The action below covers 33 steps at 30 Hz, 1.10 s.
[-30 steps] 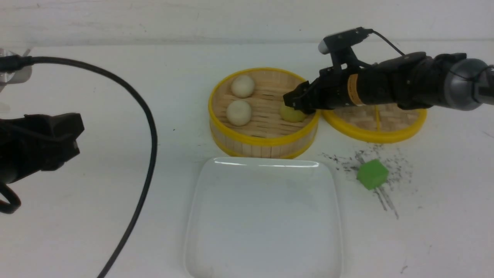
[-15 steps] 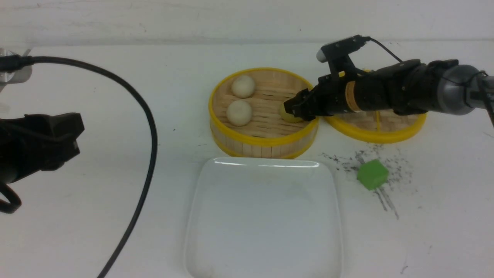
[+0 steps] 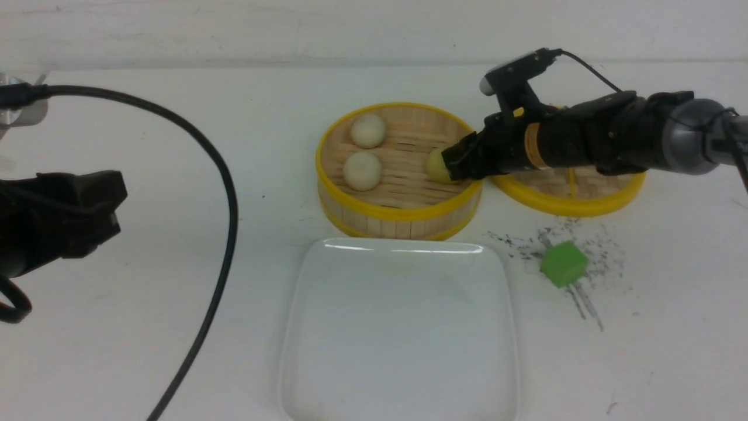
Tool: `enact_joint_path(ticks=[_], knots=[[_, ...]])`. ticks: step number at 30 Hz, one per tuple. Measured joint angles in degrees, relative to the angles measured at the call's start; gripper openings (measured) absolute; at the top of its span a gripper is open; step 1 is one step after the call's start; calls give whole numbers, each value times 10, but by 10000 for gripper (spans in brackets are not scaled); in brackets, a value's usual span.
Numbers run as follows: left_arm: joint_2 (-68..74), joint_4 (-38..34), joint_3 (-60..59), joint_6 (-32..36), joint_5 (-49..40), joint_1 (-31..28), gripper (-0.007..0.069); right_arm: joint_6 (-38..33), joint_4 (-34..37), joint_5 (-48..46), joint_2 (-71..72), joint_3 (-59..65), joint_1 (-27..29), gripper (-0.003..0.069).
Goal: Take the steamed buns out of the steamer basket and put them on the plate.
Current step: Use the right arm to grab the steamed stuffed bun that is closest to it, then use the right arm to put the steamed stuffed bun into the plate
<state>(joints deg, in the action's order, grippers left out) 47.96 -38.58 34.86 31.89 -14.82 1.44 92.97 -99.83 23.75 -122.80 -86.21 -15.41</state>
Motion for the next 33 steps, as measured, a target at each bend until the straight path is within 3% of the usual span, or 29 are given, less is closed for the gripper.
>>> enact_joint_path(ticks=[3,19,33], knots=[[0,0,0,0,0,0,409,-15,0,0,0,0,0,6],[0,0,0,1,5,0,408,-29,0,2,85,2,0,4],[0,-3,0,1,5,0,407,25,0,125,152,31,0,9]])
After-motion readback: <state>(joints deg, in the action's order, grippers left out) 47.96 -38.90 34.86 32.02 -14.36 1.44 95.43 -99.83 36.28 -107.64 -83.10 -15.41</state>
